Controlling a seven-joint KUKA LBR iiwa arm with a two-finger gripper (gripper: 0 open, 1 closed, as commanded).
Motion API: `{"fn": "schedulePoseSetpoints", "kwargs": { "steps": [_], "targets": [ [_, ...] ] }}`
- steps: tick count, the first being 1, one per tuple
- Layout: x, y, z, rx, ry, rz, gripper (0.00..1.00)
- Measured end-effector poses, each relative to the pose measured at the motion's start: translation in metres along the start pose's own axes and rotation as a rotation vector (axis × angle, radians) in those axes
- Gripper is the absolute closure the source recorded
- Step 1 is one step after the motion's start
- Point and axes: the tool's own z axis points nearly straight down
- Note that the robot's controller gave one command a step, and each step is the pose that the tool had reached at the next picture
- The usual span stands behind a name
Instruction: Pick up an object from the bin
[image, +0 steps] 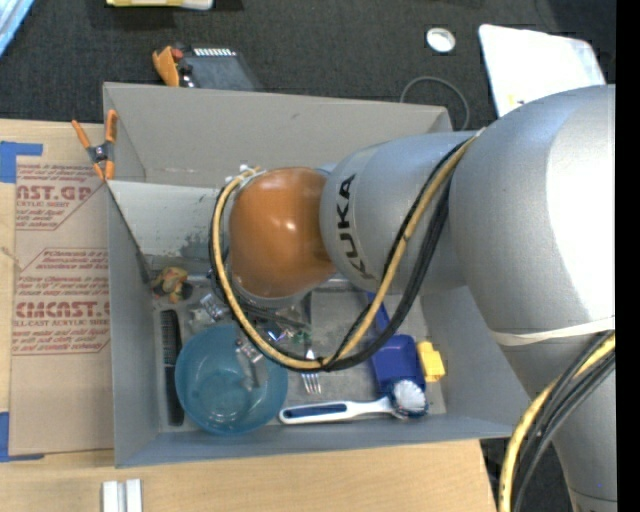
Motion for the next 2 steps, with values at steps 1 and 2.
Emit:
{"fn": "schedulePoseSetpoints", "kwargs": {
  "steps": [1,2],
  "targets": [
    [-0.0105,0.0225,0.0151,0.004,-0.010,-0.548,1.00],
    [-0.0110,0.0244,0.0160,0.003,-0.010,-0.550,1.00]
  ]
}}
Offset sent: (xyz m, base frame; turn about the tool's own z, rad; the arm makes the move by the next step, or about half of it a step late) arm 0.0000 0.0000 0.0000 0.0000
